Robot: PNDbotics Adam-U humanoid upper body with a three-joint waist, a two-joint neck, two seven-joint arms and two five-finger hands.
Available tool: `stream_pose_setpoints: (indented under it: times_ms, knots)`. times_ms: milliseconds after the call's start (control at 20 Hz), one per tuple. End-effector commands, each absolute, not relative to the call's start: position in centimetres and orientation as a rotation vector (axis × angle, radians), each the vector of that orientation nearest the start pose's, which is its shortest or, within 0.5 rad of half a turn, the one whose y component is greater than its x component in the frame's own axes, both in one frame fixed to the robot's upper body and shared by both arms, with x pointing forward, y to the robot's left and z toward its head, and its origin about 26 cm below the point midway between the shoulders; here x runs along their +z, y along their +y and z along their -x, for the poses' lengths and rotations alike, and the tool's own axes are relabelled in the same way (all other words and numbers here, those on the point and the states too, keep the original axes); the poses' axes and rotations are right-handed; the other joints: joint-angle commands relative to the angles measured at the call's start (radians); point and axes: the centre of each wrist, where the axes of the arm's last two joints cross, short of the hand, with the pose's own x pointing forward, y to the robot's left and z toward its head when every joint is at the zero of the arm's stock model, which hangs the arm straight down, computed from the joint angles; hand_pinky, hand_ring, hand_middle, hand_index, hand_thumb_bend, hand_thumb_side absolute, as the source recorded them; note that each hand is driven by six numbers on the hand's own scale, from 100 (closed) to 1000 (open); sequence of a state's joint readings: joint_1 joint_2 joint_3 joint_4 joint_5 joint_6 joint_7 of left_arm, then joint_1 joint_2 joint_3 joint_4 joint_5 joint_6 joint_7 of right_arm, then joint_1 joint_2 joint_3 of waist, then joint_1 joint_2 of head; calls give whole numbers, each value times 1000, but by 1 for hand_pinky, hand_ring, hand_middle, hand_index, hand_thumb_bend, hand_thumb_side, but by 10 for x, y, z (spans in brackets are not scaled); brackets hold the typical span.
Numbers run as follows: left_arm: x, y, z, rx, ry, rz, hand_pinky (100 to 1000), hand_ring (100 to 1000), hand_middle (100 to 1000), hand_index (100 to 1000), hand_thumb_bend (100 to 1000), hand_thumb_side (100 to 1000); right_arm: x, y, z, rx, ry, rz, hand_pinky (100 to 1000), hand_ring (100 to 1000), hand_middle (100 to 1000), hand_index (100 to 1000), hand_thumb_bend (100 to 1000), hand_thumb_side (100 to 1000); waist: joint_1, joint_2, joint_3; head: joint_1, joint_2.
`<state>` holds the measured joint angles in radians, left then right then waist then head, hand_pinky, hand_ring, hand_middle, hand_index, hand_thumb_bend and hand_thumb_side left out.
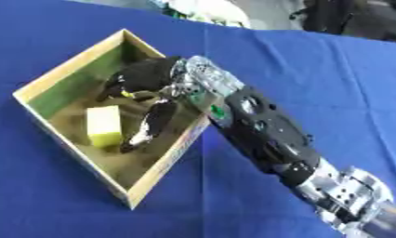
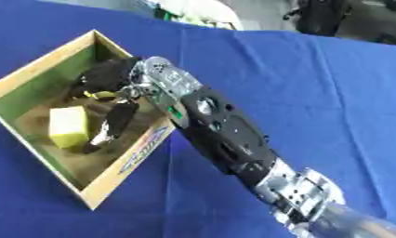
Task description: Pick up objects on the table and place them in the box.
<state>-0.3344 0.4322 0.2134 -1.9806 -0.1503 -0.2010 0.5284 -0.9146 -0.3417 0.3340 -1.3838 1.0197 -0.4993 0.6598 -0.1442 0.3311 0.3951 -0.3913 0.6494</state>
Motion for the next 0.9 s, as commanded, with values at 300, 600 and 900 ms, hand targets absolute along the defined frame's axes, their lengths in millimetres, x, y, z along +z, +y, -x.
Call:
stream_pose_setpoints:
  times_ms: [300,600,900]
  knots:
    - [246,326,-293,-236,3353,1044,707,743,853,673,274,807,299,-178,-402,-2444,1970,-1102,860,929,840,975,436,930,22,-31,-18,8,-4]
    - [246,327,-292,-234,3352,1060,707,743,853,673,275,807,334,-199,-376,-2171,2153,-1246,850,903,832,969,388,941,31,-34,-39,24,-6]
    - [244,328,-292,-225,3358,1073,707,752,854,673,273,809,362,-231,-344,-1858,2312,-1407,816,886,808,955,279,895,45,-37,-72,46,-10]
